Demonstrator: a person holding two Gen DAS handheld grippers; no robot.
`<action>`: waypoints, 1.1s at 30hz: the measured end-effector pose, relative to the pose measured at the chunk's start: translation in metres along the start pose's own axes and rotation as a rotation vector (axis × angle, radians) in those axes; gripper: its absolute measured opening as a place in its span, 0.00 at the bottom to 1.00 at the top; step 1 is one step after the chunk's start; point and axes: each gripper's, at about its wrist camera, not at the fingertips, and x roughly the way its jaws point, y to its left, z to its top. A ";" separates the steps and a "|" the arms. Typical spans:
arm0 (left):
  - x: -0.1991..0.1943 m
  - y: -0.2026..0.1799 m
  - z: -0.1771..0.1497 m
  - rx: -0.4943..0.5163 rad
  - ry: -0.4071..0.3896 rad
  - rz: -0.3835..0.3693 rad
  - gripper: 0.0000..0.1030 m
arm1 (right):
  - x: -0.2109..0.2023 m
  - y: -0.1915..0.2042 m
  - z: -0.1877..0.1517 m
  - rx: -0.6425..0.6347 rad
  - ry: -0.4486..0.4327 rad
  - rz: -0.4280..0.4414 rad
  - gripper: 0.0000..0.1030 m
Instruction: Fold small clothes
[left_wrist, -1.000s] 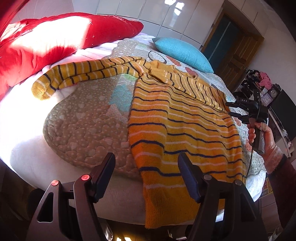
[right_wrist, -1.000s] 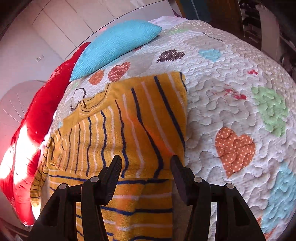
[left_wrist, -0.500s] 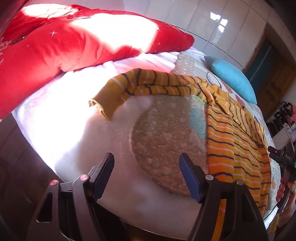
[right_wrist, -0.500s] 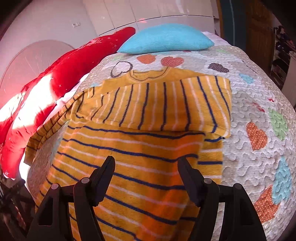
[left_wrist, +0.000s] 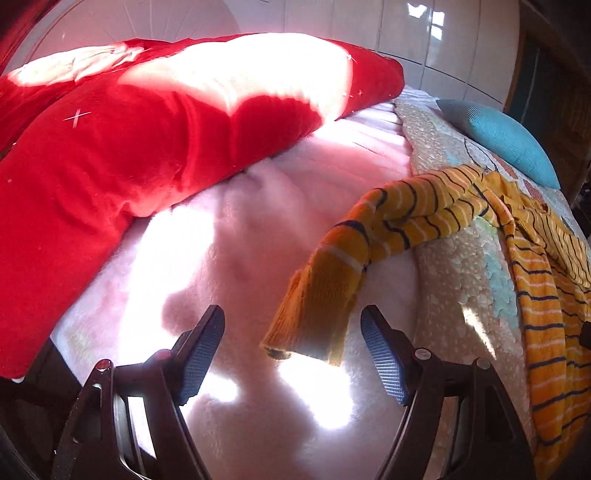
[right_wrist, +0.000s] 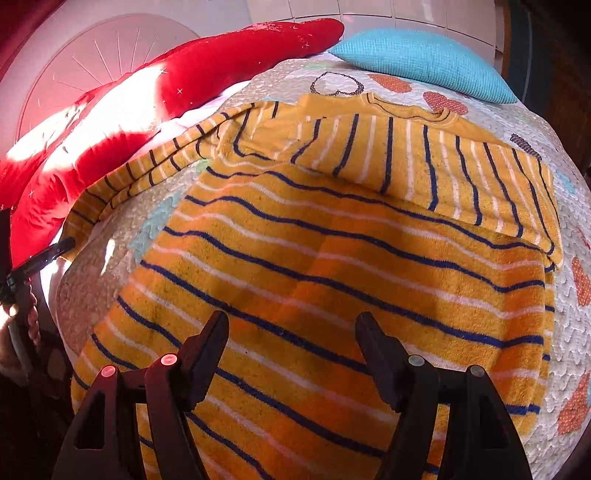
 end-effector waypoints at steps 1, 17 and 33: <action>0.005 -0.005 0.001 0.035 0.013 -0.015 0.71 | 0.001 -0.002 -0.003 0.007 0.002 -0.001 0.73; -0.067 -0.152 0.056 0.018 0.005 -0.583 0.08 | -0.062 -0.074 -0.051 0.226 -0.136 0.028 0.73; -0.054 -0.361 -0.061 0.348 0.227 -0.698 0.51 | -0.135 -0.155 -0.086 0.390 -0.256 -0.052 0.73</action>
